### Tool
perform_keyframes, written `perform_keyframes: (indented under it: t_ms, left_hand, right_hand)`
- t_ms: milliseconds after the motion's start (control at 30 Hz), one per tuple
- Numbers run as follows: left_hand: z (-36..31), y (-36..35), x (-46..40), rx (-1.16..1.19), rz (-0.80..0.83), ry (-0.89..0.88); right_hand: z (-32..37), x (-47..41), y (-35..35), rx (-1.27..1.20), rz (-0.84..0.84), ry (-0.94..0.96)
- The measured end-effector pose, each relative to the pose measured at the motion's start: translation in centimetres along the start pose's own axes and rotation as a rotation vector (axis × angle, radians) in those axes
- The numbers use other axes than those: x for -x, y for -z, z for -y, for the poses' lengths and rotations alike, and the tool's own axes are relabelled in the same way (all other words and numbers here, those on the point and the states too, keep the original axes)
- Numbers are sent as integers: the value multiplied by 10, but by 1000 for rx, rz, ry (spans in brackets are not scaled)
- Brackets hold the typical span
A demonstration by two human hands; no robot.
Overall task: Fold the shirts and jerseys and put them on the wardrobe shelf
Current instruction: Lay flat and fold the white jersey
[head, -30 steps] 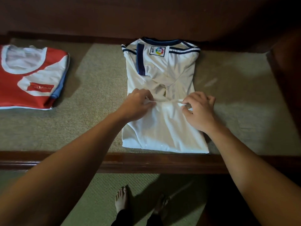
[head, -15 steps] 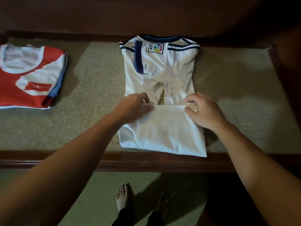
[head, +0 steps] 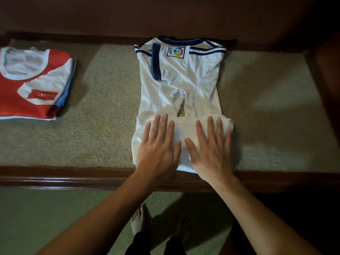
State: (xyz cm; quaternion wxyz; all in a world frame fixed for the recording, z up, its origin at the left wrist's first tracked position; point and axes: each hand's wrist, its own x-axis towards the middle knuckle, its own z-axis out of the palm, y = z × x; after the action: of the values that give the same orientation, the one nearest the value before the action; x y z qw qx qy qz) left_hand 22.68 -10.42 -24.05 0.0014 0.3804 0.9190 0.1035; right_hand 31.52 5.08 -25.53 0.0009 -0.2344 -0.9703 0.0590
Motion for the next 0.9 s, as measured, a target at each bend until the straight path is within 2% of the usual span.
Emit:
perform_keyframes:
  t_ms: [133,333,433,500,567,633,800,900]
  left_hand:
    - [12,-33,6,-22,102,8]
    - [13,-31,6,-7,122,-2]
    - [11,-16,12,41,74,-63]
    - [12,-6,26,55,32,-203]
    - [18,1,44,50,26,-337]
    - [27,2,59,12,56,-391]
    - [40,14,72,14,64,-290]
    - [49,24,59,22,100,-309]
  right_hand:
    - [-7,3,-18,33,22,13]
    - [-7,4,-18,-2,-43,41]
    - [-15,11,-6,-175,-130,262]
    - [-26,22,6,-212,-138,484]
    - [-37,35,15,-185,-120,596]
    - [-51,44,17,-171,-95,604]
    - [-75,39,18,-201,-16,593]
    - [-78,25,28,-214,46,587]
